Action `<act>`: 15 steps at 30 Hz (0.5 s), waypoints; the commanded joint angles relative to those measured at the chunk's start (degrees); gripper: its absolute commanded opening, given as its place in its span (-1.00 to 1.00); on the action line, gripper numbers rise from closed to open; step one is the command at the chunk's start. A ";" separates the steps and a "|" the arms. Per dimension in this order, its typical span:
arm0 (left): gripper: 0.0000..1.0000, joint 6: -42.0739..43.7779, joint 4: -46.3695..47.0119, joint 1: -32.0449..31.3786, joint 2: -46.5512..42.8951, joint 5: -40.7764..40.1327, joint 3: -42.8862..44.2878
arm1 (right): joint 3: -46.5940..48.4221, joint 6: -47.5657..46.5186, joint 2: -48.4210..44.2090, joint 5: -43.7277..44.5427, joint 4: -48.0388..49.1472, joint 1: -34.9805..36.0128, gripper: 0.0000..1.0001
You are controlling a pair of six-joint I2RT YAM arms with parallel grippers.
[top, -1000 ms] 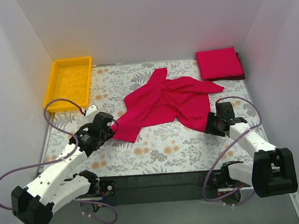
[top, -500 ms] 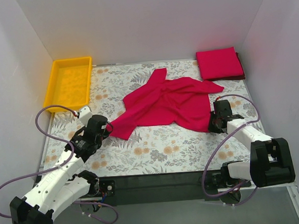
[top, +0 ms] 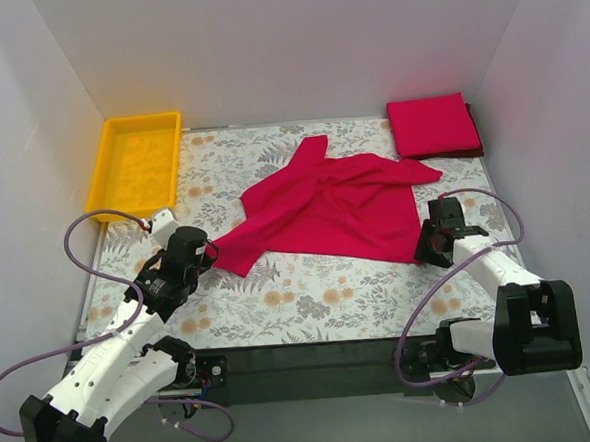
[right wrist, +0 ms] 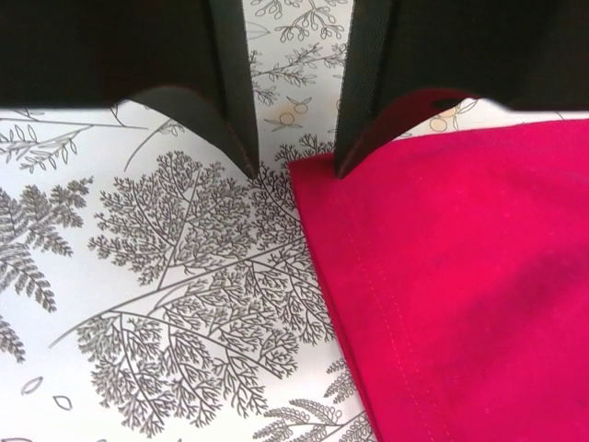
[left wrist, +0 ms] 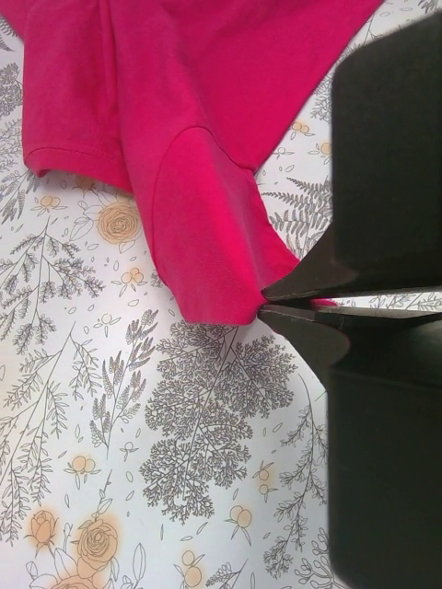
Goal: Fold and stack the t-shirts
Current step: Flatten the tshirt out
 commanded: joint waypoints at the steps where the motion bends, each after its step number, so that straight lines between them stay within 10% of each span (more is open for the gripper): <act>1: -1.00 1.32 1.41 0.89 -0.89 -0.71 -0.45 | 0.47 0.83 -3.00 -0.51 -2.98 -0.42 0.03; 15: -1.00 2.03 2.38 2.03 -1.07 1.49 -0.80 | 2.32 3.56 2.54 0.79 -3.16 0.54 0.06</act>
